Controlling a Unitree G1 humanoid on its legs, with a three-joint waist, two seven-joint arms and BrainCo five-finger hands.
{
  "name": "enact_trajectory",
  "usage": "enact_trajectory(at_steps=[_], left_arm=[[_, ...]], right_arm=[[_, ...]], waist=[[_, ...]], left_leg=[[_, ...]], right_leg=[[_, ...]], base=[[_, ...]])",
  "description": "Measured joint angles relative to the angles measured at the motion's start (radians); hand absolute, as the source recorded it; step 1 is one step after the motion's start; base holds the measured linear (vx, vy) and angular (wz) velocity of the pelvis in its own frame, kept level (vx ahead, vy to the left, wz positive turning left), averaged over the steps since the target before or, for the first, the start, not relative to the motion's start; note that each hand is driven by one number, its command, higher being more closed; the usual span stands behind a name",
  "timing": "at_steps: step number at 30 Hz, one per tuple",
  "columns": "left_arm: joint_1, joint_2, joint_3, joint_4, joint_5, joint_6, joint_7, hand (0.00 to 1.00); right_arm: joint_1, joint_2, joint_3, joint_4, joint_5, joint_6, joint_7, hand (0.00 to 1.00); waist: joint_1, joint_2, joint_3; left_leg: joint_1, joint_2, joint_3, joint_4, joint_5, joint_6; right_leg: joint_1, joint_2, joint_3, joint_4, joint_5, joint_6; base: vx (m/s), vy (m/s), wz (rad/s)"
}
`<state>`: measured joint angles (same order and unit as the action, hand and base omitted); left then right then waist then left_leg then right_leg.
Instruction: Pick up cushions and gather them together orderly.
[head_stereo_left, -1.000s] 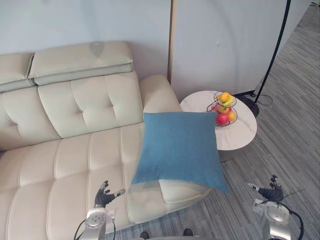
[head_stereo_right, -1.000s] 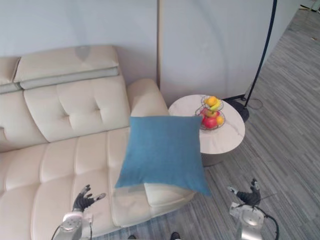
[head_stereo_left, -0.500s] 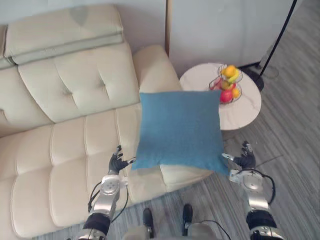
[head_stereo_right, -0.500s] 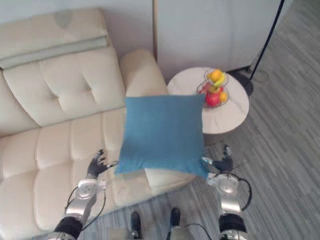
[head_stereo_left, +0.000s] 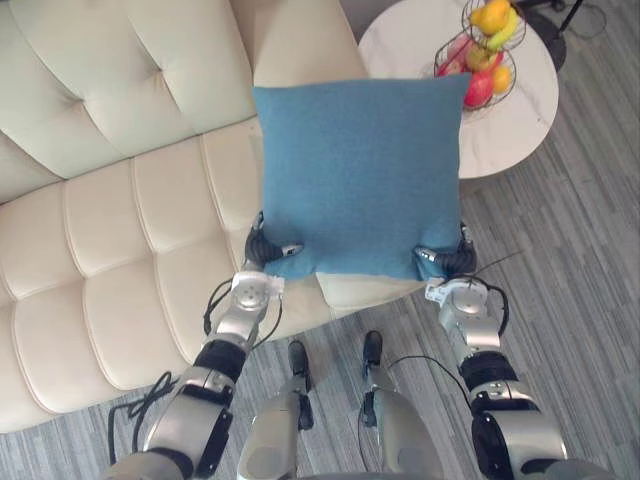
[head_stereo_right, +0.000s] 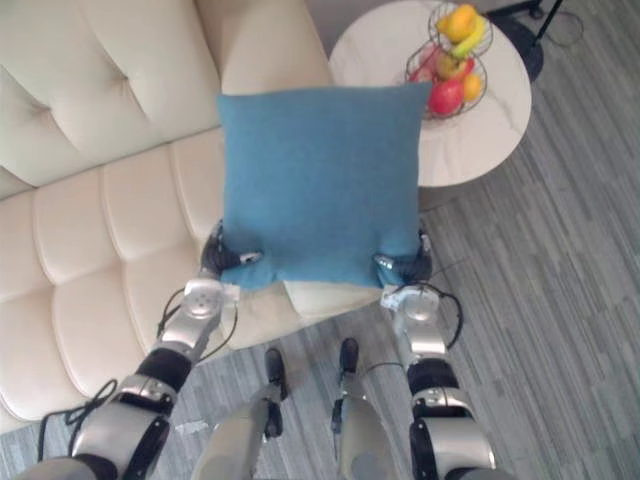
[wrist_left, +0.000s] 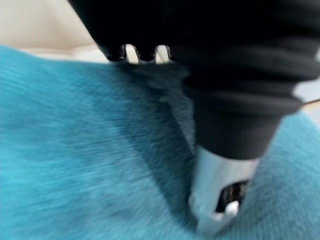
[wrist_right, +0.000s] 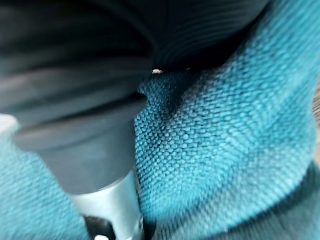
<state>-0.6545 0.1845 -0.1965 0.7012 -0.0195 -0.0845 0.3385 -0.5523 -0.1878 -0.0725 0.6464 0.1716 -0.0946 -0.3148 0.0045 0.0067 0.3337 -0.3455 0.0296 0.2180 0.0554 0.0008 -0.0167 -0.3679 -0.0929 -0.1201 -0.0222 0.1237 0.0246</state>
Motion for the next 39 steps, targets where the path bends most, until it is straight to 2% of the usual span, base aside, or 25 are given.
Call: enact_trajectory(at_steps=[9,14,18,22,27,33,39], left_arm=[[-0.044,0.007,-0.026,-0.109,-0.035,0.000,0.071,1.00],[-0.031,0.005,-0.054,-0.209,-0.044,0.000,0.082,1.00],[0.085,-0.015,-0.086,-0.347,-0.044,0.000,0.090,1.00],[0.282,-0.016,-0.096,-0.480,-0.065,-0.002,0.083,1.00],[0.478,-0.021,-0.099,-0.572,-0.102,-0.002,0.028,1.00],[0.728,-0.033,-0.095,-0.769,-0.142,-0.020,-0.013,1.00],[0.858,-0.053,-0.095,-0.886,-0.160,-0.043,-0.048,1.00]], right_arm=[[-0.013,0.009,0.014,-0.098,0.134,-0.057,-0.011,1.00],[0.101,0.015,0.042,-0.269,0.156,-0.066,-0.011,1.00],[0.250,0.032,0.051,-0.372,0.156,-0.067,-0.010,1.00],[0.401,0.041,0.089,-0.488,0.140,-0.067,0.010,1.00],[0.557,0.064,0.096,-0.580,0.102,-0.067,0.066,1.00],[0.761,0.104,0.124,-0.741,0.071,-0.066,0.109,1.00],[0.871,0.109,0.131,-0.852,-0.001,-0.067,0.126,1.00]], waist=[[0.007,-0.002,0.021],[0.019,-0.002,0.021],[0.019,-0.002,0.015],[0.007,-0.001,0.008],[0.006,0.000,-0.080],[0.011,0.001,-0.183],[0.021,0.001,-0.271]], left_leg=[[-0.030,0.010,0.014,0.000,0.020,-0.004],[-0.008,0.017,0.014,-0.002,0.022,-0.008],[0.081,0.013,0.002,-0.026,0.022,-0.008],[0.157,0.012,-0.017,-0.074,0.028,-0.016],[0.196,0.013,-0.040,-0.086,0.028,-0.017],[0.286,0.007,-0.060,-0.125,0.028,-0.020],[0.327,0.009,-0.076,-0.130,0.024,-0.025]], right_leg=[[-0.035,0.008,0.020,-0.003,0.022,-0.009],[-0.007,0.015,0.018,-0.013,0.022,-0.009],[0.095,0.016,0.014,-0.052,0.022,-0.009],[0.161,0.022,0.005,-0.066,0.017,-0.004],[0.206,0.025,-0.007,-0.067,0.011,0.002],[0.293,0.020,-0.034,-0.066,-0.029,0.008],[0.338,0.020,-0.058,-0.067,-0.045,0.006]], base=[[-0.04,-0.023,-0.03],[0.01,-0.029,0.00],[0.07,-0.011,0.06],[0.04,-0.012,0.08],[0.02,0.002,0.13],[0.02,0.010,0.13],[0.02,-0.002,0.10]])
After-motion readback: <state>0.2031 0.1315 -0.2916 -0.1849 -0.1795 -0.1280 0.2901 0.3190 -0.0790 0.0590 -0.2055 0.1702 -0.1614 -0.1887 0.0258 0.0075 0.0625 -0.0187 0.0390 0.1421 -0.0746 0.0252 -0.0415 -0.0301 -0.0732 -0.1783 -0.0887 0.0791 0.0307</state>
